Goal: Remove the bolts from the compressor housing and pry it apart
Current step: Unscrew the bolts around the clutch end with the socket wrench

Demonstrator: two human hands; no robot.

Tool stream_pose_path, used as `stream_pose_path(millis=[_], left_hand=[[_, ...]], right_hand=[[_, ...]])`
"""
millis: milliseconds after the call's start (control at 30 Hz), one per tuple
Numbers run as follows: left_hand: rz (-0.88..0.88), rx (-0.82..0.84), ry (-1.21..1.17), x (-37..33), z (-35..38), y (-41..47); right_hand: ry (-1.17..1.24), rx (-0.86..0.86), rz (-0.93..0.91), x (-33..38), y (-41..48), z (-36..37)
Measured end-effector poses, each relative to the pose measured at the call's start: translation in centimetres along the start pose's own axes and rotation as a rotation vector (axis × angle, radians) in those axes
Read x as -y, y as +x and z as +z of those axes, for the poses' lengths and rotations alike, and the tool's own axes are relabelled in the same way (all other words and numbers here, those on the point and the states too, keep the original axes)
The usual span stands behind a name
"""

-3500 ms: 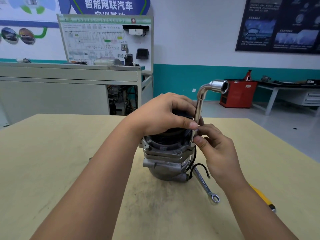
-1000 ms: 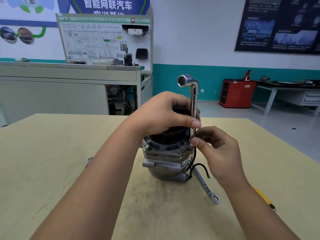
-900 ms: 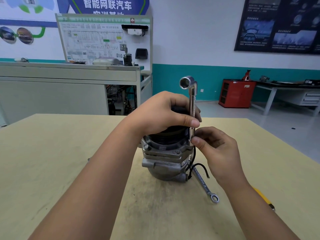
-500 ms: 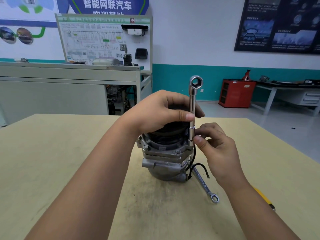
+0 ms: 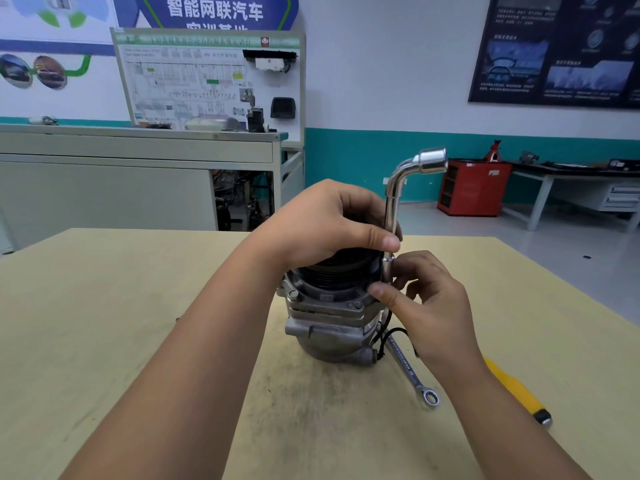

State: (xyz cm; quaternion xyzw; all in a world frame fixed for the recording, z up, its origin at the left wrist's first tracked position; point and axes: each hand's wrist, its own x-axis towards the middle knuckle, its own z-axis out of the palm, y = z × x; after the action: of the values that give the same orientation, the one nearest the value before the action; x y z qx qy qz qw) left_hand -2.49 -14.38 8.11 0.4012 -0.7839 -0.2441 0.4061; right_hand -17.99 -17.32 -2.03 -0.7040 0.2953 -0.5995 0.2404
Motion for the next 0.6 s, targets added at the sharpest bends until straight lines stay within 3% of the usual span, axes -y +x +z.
stream_pose_path(millis=[233,600], left_hand=[[0.011,-0.016,0.017,0.01,0.22,0.05],[0.017,0.05,-0.094,0.33,0.04,-0.1]], right_hand=[[0.049,-0.095,0.026,-0.15,-0.4,0.49],[0.109,-0.039,0.09,-0.12,-0.28,-0.07]])
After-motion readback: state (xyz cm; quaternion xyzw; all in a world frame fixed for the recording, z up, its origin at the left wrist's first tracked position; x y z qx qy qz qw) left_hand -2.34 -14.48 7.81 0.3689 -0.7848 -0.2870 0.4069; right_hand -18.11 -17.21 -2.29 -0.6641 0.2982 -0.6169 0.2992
